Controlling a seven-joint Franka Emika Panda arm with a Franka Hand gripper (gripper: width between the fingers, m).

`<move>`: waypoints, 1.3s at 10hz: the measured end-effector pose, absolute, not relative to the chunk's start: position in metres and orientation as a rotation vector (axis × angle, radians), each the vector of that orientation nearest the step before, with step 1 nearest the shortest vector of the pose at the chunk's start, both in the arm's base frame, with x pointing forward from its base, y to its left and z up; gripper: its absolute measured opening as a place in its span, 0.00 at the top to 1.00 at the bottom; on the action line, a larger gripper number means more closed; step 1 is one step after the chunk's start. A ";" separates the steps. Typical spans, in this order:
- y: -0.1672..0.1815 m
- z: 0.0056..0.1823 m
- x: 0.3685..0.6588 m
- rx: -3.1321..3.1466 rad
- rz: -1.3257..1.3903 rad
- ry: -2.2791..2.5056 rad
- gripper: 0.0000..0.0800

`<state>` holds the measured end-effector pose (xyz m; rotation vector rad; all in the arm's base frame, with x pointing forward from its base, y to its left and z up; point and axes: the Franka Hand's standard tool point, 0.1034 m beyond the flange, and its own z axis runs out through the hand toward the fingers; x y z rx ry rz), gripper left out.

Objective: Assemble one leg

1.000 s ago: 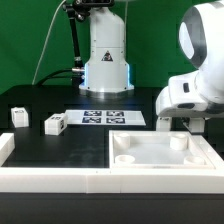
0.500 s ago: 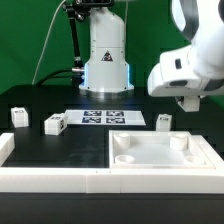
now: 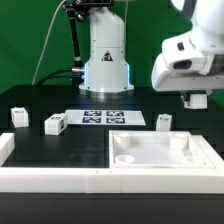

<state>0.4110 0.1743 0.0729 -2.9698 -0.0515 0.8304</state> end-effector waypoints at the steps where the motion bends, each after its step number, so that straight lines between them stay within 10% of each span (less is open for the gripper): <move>1: 0.166 0.071 0.421 -2.998 0.699 -0.039 0.64; 6: 0.145 0.117 0.462 -3.050 0.132 -0.053 0.64; 13: 0.139 0.115 0.478 -2.943 -0.687 -0.164 0.64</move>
Offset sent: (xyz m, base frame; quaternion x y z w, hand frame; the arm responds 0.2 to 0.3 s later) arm 0.0253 -0.0350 0.0430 -0.0254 0.2088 -0.0408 0.9768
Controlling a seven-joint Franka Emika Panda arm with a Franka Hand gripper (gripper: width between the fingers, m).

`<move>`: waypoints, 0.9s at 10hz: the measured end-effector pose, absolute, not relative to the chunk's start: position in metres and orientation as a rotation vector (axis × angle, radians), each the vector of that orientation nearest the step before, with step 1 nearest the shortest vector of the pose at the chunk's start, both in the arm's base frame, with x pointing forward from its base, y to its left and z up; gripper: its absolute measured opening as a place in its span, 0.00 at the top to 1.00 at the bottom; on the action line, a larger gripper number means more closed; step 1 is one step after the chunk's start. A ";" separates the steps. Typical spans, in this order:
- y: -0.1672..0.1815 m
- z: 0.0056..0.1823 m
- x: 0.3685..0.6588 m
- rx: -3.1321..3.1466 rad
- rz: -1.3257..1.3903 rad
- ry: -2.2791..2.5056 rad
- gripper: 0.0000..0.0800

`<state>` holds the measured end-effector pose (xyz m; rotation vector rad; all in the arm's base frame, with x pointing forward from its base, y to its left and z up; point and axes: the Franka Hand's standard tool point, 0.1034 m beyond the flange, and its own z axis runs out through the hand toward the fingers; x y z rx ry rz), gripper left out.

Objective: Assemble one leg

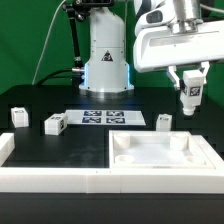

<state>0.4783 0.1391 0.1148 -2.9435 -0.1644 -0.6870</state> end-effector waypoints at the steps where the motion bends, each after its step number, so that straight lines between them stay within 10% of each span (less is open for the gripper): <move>1: 0.134 0.122 0.489 -2.956 -0.672 -0.197 0.64; 9: 0.130 0.127 0.536 -2.950 -0.733 -0.308 0.64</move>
Offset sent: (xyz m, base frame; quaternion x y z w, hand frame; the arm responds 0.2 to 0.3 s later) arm 0.0000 0.0000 0.0000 0.0000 0.0000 0.0000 1.0000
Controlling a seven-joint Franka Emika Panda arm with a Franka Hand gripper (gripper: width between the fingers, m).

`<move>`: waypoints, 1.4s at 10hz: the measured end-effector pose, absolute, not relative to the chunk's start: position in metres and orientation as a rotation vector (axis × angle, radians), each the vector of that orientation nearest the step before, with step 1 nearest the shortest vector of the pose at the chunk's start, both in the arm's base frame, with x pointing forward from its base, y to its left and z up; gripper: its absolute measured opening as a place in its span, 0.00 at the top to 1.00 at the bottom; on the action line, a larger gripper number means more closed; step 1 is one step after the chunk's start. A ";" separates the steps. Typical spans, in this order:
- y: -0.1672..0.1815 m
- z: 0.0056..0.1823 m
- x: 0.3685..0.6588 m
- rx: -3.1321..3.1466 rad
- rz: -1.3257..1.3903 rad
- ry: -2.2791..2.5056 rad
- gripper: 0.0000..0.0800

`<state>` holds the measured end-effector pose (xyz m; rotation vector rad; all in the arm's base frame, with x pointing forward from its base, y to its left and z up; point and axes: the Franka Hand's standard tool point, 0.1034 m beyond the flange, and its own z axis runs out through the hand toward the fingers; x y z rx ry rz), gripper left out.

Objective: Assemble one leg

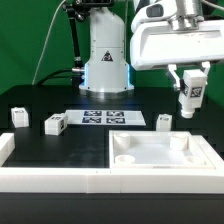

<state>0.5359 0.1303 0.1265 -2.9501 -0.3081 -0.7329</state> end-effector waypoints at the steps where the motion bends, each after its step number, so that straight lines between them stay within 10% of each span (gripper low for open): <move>1: 0.129 0.130 0.554 -2.945 -0.755 -0.325 0.64; 14: 0.114 0.101 0.615 -2.949 -0.790 -0.405 0.64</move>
Offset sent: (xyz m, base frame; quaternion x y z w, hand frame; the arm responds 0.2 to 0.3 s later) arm 0.0000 0.0000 0.0000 0.0000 0.0000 0.0000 1.0000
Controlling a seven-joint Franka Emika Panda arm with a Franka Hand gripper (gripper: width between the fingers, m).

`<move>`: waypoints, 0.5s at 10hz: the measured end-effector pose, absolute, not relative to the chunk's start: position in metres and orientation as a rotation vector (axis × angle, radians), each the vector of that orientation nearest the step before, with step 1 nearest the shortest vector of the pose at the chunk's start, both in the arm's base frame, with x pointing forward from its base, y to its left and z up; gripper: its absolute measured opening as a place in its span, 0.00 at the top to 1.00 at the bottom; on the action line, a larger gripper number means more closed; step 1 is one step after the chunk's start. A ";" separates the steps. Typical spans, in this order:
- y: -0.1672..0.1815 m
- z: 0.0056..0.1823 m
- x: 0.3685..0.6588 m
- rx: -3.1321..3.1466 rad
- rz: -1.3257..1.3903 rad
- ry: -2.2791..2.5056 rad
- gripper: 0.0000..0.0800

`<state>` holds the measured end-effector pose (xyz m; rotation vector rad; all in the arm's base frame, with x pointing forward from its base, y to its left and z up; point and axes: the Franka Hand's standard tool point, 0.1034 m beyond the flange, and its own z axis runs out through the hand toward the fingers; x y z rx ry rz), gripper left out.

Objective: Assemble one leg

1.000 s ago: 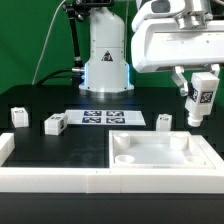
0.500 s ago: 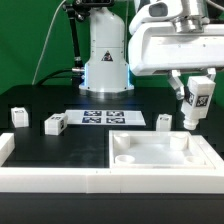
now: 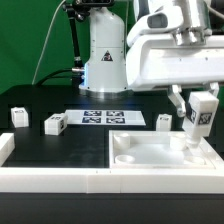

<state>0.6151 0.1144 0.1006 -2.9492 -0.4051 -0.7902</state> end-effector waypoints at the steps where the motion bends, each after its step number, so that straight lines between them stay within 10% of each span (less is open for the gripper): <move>1: 0.117 0.091 0.614 -2.947 -0.790 -0.406 0.64; 5: 0.120 0.078 0.608 -2.946 -0.787 -0.406 0.64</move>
Offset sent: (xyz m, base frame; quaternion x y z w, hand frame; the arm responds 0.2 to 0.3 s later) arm -0.0121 0.0037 -0.0139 -0.0050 -0.0033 0.0300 0.9995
